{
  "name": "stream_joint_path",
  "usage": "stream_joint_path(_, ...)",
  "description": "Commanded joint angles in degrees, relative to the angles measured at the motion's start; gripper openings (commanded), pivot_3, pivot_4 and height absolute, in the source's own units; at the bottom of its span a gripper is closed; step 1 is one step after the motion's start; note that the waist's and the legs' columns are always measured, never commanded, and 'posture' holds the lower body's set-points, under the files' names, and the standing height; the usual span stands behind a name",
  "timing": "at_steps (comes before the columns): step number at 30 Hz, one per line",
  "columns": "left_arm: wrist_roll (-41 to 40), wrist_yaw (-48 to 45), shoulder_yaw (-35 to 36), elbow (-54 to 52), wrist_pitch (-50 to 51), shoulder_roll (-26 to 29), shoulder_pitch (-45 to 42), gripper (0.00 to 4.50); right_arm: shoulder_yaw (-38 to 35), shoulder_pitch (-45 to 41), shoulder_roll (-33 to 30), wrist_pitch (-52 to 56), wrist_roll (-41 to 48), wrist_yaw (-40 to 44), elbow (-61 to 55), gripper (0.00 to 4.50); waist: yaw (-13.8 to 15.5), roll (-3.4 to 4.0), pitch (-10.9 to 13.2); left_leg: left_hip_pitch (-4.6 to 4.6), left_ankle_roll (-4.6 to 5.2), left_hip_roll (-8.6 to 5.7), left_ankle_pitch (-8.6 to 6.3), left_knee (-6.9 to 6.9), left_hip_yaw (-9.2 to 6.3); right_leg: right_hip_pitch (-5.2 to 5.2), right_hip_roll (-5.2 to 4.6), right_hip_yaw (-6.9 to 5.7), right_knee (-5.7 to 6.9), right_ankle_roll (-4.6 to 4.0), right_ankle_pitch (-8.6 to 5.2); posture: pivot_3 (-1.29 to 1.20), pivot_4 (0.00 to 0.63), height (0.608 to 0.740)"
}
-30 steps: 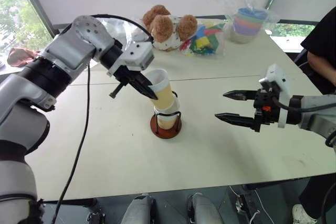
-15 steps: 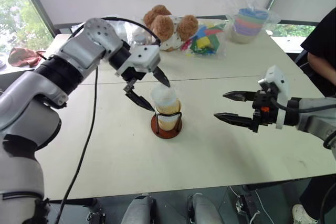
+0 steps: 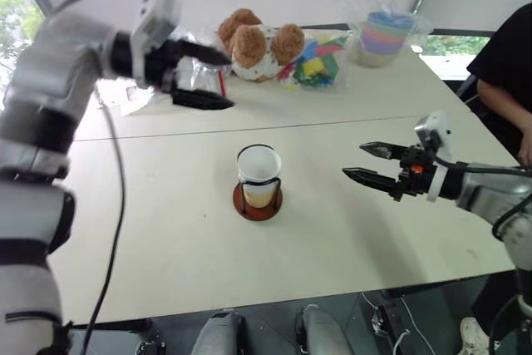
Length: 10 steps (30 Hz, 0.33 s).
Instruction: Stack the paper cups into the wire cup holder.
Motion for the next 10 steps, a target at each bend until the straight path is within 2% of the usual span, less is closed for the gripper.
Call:
stream_joint_path(1, -2.0, 18.1, 13.6, -16.9, 7.0, 0.1, 15.8, 4.48, 1.8, -2.9, 4.3, -7.8, -6.0, -3.2, 7.1, 3.91, 0.2, -0.08, 0.1, -0.02, -0.08, 0.00, 0.05, 0.01, -0.04, -0.01, 0.00, 0.01, 0.01, 0.00, 0.00, 0.00, 0.150, 0.740)
stream_joint_path(3, -2.1, 30.0, 22.3, -28.1, 9.5, -3.2, 29.3, 4.48, 3.3, -5.0, 7.3, -13.3, -10.4, -5.2, 13.4, 3.91, 0.2, -0.09, 0.1, -0.09, -0.13, 0.01, 0.07, 0.03, -0.12, -0.02, -0.01, 0.01, 0.01, -0.01, 0.01, 0.00, 0.150, 0.740)
stream_joint_path(5, -1.5, 41.0, 29.1, -38.4, 11.3, -8.9, 40.5, 4.48, 3.6, -7.8, 10.3, -18.7, -13.8, -8.0, 20.3, 3.91, 0.5, -0.10, 0.1, -0.08, -0.38, -0.05, 0.20, 0.02, -0.12, -0.03, -0.17, 0.09, 0.00, -0.01, 0.02, 0.00, 0.150, 0.740)
stream_joint_path(10, 1.8, 59.2, 36.1, -53.4, 11.5, -23.8, 57.4, 4.48, 2.6, -14.2, 15.8, -28.8, -18.0, -12.1, 34.9, 3.91, 1.6, -0.09, 0.0, -0.05, -0.52, -0.20, 0.25, 0.02, -0.24, 0.10, -0.26, 0.11, -0.10, -0.03, 0.03, 0.00, 0.150, 0.740)
